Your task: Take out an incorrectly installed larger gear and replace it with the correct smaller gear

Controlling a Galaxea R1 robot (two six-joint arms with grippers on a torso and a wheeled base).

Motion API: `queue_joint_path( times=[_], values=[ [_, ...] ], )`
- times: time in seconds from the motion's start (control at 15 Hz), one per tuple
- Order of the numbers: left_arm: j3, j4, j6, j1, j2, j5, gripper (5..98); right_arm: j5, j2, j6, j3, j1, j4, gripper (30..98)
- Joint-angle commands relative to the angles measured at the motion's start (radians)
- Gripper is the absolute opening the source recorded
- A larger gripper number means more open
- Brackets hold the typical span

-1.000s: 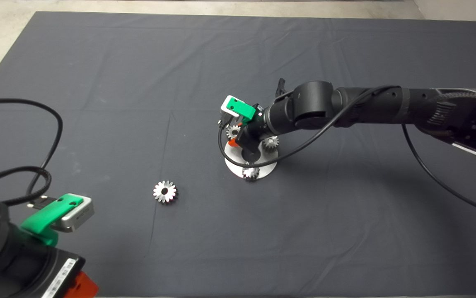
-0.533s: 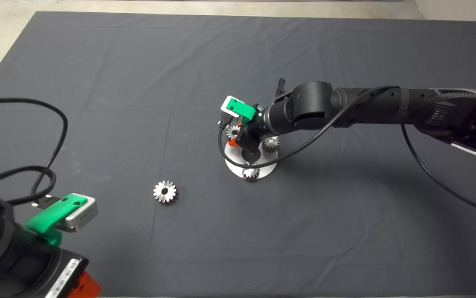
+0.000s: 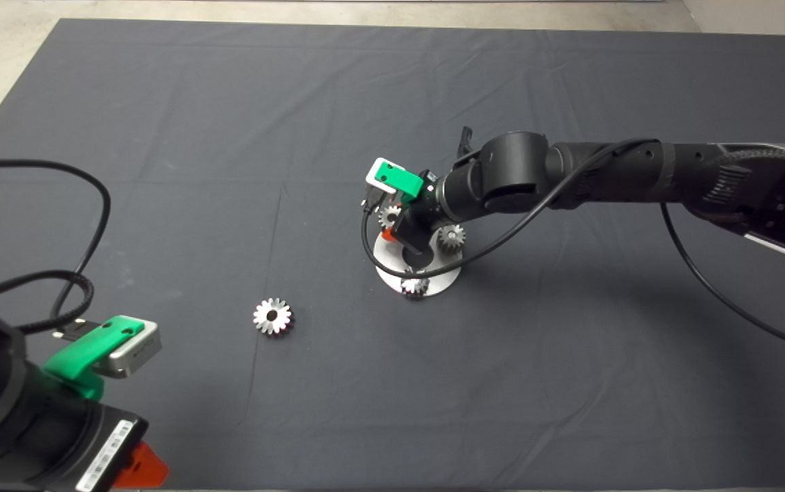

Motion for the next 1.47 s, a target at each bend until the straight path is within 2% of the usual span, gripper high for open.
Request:
queue_joint_path(
  times=[0.0,0.4,1.4],
  values=[
    [-0.003,-0.010,-0.004,-0.003,0.000,0.015,73.3,-0.038,-0.015,0.006,0.025,0.022,-0.017,38.5],
    [-0.001,-0.010,-0.004,-0.003,-0.004,0.015,73.3,-0.027,-0.022,0.029,0.025,0.025,-0.019,38.5],
    [-0.003,-0.010,-0.004,0.005,-0.005,0.015,73.3,-0.024,-0.060,0.044,0.023,0.030,-0.019,38.5]
  ],
)
